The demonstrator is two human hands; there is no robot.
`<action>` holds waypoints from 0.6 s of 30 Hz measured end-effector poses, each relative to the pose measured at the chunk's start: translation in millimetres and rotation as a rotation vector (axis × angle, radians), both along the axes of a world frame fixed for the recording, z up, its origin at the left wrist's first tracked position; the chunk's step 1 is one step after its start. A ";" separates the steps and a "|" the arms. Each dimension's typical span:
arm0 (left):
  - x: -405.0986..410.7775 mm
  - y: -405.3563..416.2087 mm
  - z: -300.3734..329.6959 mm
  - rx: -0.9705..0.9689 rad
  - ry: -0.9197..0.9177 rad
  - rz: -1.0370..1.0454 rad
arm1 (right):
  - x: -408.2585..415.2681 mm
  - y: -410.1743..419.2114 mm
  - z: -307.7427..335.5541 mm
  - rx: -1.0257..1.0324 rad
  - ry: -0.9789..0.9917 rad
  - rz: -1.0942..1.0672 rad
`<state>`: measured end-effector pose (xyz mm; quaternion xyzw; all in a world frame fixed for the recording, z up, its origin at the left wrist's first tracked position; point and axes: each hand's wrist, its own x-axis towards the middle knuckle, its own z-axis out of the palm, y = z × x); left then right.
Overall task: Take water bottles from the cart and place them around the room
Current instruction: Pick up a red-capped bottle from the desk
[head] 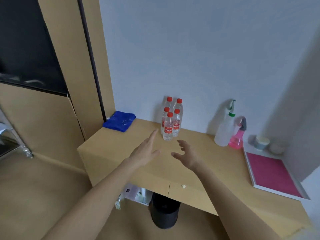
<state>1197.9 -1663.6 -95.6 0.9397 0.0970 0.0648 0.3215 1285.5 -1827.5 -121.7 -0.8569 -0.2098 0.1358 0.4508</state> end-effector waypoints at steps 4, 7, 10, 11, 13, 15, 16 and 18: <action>75.7 24.8 -17.1 -0.032 0.082 0.012 | 77.0 30.8 -17.9 0.027 0.074 -0.025; 122.9 44.0 -22.3 -0.080 0.118 0.018 | 125.0 51.2 -25.4 0.043 0.097 -0.035; 155.1 59.8 -28.0 -0.141 0.128 0.017 | 157.3 68.0 -32.8 0.075 0.114 -0.062; 163.9 63.7 -30.4 -0.156 0.131 0.008 | 164.7 73.1 -35.7 0.076 0.125 -0.070; 179.6 70.4 -34.7 -0.189 0.138 -0.026 | 177.0 82.0 -44.1 0.081 0.147 -0.088; 196.0 77.8 -41.2 -0.229 0.137 -0.065 | 186.7 89.1 -52.2 0.066 0.170 -0.116; 204.1 81.5 -45.5 -0.238 0.132 -0.090 | 190.1 91.5 -56.5 0.060 0.178 -0.135; 220.4 88.9 -55.9 -0.257 0.137 -0.142 | 195.2 96.0 -64.2 0.047 0.180 -0.174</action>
